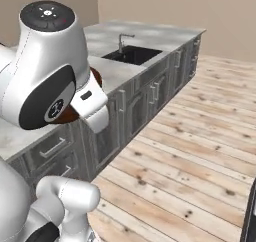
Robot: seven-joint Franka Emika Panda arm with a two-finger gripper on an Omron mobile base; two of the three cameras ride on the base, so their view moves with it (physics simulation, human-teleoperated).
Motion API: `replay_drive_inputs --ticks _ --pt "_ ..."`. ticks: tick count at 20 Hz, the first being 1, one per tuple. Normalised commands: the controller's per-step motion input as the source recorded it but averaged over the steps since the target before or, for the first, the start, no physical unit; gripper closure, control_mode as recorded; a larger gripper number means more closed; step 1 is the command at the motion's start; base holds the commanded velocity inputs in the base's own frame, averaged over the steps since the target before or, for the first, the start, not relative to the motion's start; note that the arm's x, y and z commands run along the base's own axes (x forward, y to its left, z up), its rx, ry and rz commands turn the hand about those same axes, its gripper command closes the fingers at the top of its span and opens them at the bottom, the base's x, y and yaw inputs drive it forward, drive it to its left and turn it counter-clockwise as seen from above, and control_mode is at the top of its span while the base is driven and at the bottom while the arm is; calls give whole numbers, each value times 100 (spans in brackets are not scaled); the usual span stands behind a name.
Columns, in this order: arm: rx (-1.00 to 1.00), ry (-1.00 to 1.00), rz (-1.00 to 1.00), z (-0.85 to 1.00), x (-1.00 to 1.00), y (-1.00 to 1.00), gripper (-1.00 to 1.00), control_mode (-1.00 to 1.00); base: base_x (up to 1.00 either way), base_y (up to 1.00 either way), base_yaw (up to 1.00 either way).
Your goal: Move the bowls from the cabinet to the plates on the dining table.
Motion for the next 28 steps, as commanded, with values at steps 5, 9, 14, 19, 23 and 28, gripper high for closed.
replay_drive_inputs --ticks 5,9,14,19,23,28 --pt "0 0 0 0 0 0 100 100 88 -55 63" --pt "0 0 0 0 0 0 100 100 63 -72 56" --pt "0 0 0 0 0 0 100 100 32 -95 51" --pt "0 0 0 0 0 0 100 100 19 -25 59" --pt "0 0 0 0 0 0 100 100 6 -2 60" --pt "0 0 0 0 0 0 100 100 27 -13 36"
